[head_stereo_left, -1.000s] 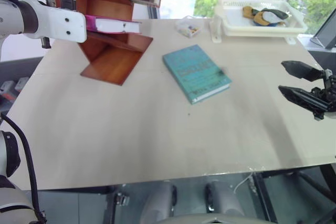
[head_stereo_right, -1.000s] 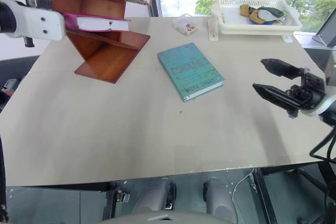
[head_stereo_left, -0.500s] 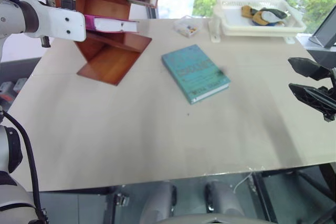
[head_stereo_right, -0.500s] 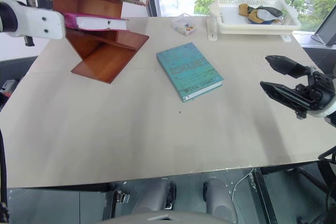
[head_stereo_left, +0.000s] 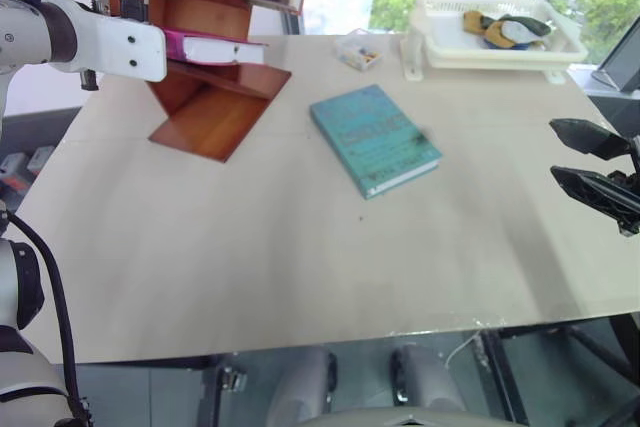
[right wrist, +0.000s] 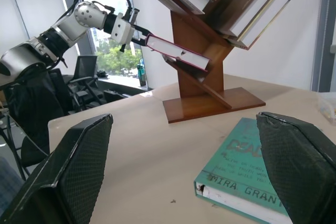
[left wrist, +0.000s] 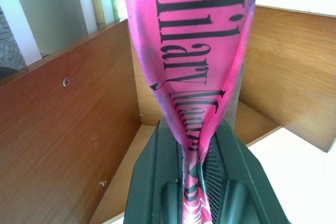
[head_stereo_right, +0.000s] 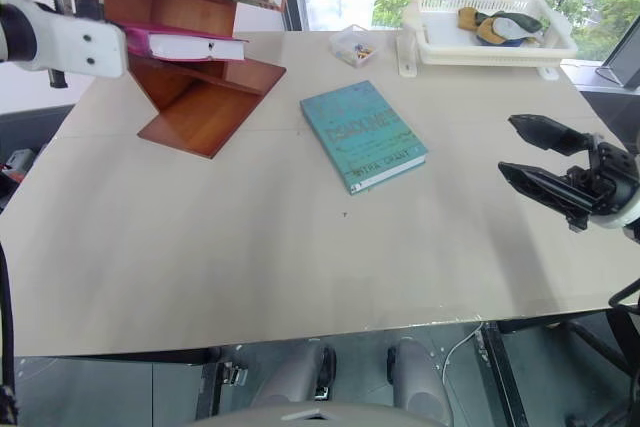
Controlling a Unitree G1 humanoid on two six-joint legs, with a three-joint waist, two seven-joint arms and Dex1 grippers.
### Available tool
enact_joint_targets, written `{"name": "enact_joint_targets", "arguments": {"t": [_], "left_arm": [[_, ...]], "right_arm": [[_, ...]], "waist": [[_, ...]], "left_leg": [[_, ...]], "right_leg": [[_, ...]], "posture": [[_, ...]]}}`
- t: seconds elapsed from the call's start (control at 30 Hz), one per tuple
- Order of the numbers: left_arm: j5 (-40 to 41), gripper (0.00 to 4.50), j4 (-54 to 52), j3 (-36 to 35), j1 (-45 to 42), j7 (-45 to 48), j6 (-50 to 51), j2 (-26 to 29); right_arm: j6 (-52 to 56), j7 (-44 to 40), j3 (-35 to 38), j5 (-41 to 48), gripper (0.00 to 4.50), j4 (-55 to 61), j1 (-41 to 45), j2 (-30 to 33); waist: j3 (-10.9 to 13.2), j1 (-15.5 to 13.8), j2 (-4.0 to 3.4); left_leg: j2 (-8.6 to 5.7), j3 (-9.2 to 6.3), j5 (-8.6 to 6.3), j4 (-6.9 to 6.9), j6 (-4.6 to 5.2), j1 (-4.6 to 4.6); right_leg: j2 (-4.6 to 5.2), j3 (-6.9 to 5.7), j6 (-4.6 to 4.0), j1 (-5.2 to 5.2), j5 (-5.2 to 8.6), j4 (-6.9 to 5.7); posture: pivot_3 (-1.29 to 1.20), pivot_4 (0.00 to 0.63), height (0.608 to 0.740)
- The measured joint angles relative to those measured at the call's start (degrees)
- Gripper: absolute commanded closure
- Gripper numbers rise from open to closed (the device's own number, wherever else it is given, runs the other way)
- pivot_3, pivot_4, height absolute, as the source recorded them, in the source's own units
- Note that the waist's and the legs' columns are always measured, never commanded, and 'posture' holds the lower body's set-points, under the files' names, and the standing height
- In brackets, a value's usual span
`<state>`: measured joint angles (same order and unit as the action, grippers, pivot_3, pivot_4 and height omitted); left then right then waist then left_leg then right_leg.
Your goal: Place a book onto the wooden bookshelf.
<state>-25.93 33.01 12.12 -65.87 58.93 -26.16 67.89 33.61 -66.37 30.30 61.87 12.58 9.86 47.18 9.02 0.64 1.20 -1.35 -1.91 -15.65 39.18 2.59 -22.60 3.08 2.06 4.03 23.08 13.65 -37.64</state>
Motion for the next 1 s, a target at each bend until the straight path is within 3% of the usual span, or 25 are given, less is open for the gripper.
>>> {"name": "enact_joint_targets", "arguments": {"t": [0.03, 0.1, 0.13, 0.3, 0.37, 0.77, 1.0], "left_arm": [[-0.28, 4.39, 0.0, 0.01, 0.0, -0.02, -0.18, 0.0], [-0.88, 3.38, 0.02, 0.1, 0.0, -0.18, -0.76, 0.0], [-1.05, 3.17, 0.06, 0.13, 0.0, -0.43, -0.96, 0.0], [-3.6, 0.73, 1.46, 0.54, -1.17, -2.39, -1.44, 0.0], [-4.89, 0.12, 1.89, 0.77, -2.38, -3.97, -1.48, -0.08], [-5.77, 0.12, 2.05, 0.74, -3.69, -4.1, -0.35, 0.32], [10.56, 0.12, -3.76, -5.09, 0.83, 5.93, 7.11, -2.13]], "right_arm": [[0.0, 0.0, 0.0, -0.06, 0.0, 0.0, 0.0, 0.0], [0.0, 0.0, 0.0, -0.11, 0.0, 0.0, 0.0, 0.0], [0.0, 0.01, 0.0, -0.13, 0.0, 0.0, 0.0, 0.0], [0.0, 0.07, 0.0, -0.19, 0.0, 0.01, 0.0, 0.0], [0.0, 0.07, 0.0, -0.24, 0.0, 0.01, 0.0, 0.0], [0.02, -0.12, 0.79, -0.22, 0.0, 0.0, 0.0, 0.93], [0.15, -0.75, 1.59, -0.23, 0.0, -0.19, -0.14, 1.22]], "waist": [[0.0, 0.01, 0.0], [0.0, 0.02, 0.0], [0.0, 0.02, 0.01], [0.03, 0.01, 0.05], [0.04, -0.05, 0.06], [0.04, -0.02, 0.08], [0.05, 0.0, 0.09]], "left_leg": [[0.0, 0.0, 0.0, 0.0, 0.0, 0.0], [0.0, 0.0, 0.0, 0.0, 0.0, 0.0], [0.0, 0.0, 0.0, 0.0, 0.0, 0.0], [-0.03, 0.0, -0.01, 0.0, 0.01, -0.11], [-0.07, 0.0, -0.02, 0.0, 0.03, -0.18], [-0.08, 0.02, -0.06, -0.01, 0.09, -0.27], [-0.07, 0.03, -0.06, 0.0, 0.09, -0.26]], "right_leg": [[0.0, 0.0, 0.0, 0.0, 0.0, 0.0], [0.0, 0.0, 0.0, 0.0, 0.0, 0.0], [0.0, 0.0, 0.0, 0.0, 0.0, -0.01], [0.0, 0.0, 0.0, 0.06, 0.0, 0.05], [0.04, 0.0, 0.0, 0.09, 0.0, 0.09], [0.06, 0.01, 0.0, 0.14, 0.0, 0.18], [0.09, 0.02, 0.0, 0.14, 0.0, 0.17]], "posture": [[0.0, 0.15, 0.74], [0.0, 0.15, 0.74], [0.0, 0.15, 0.74], [0.0, 0.15, 0.74], [0.0, 0.15, 0.74], [0.0, 0.15, 0.74], [0.0, 0.15, 0.74]]}}
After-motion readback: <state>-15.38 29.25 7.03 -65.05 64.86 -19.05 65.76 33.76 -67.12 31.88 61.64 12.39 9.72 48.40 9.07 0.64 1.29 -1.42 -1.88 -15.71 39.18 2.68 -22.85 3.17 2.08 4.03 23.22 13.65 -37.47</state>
